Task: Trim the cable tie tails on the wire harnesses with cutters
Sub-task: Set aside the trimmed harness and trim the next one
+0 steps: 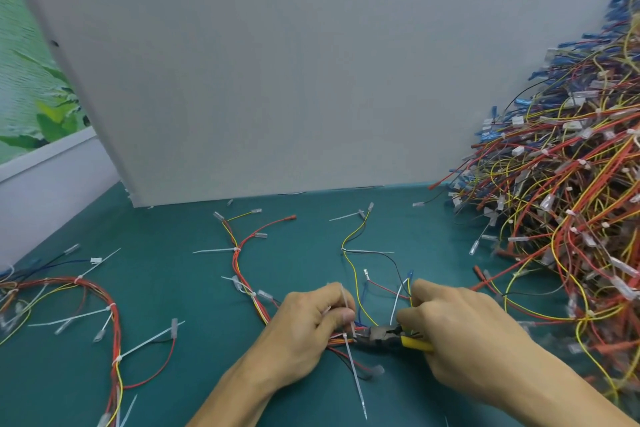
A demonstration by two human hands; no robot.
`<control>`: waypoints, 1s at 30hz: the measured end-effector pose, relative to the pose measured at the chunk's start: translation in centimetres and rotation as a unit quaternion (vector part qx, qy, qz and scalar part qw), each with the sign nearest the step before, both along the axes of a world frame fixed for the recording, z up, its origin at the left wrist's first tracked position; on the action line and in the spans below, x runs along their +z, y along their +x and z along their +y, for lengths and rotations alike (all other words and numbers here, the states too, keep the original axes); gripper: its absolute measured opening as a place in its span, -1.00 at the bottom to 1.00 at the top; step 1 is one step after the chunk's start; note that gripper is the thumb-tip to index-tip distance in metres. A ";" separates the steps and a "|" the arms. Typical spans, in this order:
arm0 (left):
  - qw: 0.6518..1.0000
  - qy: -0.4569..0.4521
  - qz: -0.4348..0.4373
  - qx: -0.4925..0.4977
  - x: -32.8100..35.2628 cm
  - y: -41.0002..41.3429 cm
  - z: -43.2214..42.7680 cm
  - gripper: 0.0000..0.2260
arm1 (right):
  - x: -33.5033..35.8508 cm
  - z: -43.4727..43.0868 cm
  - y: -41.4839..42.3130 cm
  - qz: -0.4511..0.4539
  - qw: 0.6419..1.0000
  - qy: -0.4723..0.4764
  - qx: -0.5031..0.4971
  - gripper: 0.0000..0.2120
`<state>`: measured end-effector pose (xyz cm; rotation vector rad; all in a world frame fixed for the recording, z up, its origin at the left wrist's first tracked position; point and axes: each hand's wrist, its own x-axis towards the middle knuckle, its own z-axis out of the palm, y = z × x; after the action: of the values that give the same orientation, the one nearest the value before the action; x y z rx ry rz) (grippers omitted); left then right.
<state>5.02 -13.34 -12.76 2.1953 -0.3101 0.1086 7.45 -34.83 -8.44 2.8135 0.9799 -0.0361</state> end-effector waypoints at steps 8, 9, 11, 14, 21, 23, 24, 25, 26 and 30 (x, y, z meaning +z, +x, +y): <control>1.000 0.003 -0.002 -0.006 -0.1 0.1 0.0 -0.80 | 0.2 0.3 0.4 -0.005 0.999 -0.034 0.029 -0.83; 1.000 0.003 -0.002 -0.007 -0.2 0.1 0.1 -0.80 | 0.1 0.2 0.4 -0.006 0.999 -0.032 0.031 -0.83; 1.000 0.005 -0.001 -0.005 -0.1 0.1 0.0 -0.80 | 0.1 0.1 0.4 -0.007 0.999 -0.026 0.031 -0.82; 1.000 0.006 0.000 0.000 0.1 0.0 -0.1 -0.81 | 0.0 0.3 0.4 -0.004 0.999 -0.020 0.032 -0.82; 0.969 -0.231 0.064 0.051 0.1 -0.1 0.5 -0.87 | 0.6 -1.0 1.1 0.065 0.981 0.182 0.025 -0.97; 0.944 -0.309 0.076 0.086 0.1 0.0 0.6 -0.83 | 0.3 -0.7 1.2 0.097 0.965 0.243 0.001 -0.90; 0.940 -0.319 0.078 0.096 0.2 0.0 0.6 -0.81 | -0.1 -0.2 1.1 0.114 0.960 0.257 -0.014 -0.82; 0.946 -0.301 0.070 0.098 0.3 0.0 0.7 -0.81 | -0.8 0.3 0.9 0.130 0.954 0.267 -0.030 -0.75; 0.962 -0.255 0.045 0.092 0.5 0.0 0.8 -0.83 | -1.6 0.9 0.7 0.138 0.949 0.281 -0.041 -0.72; 0.989 0.058 -0.136 0.007 1.6 -0.8 1.5 -0.86 | -3.1 1.7 1.4 0.122 0.937 0.318 -0.071 -0.80</control>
<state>4.24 -11.87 -11.16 2.2990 -0.4622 0.4085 8.82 -33.14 -11.52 3.5449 0.9707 -0.1060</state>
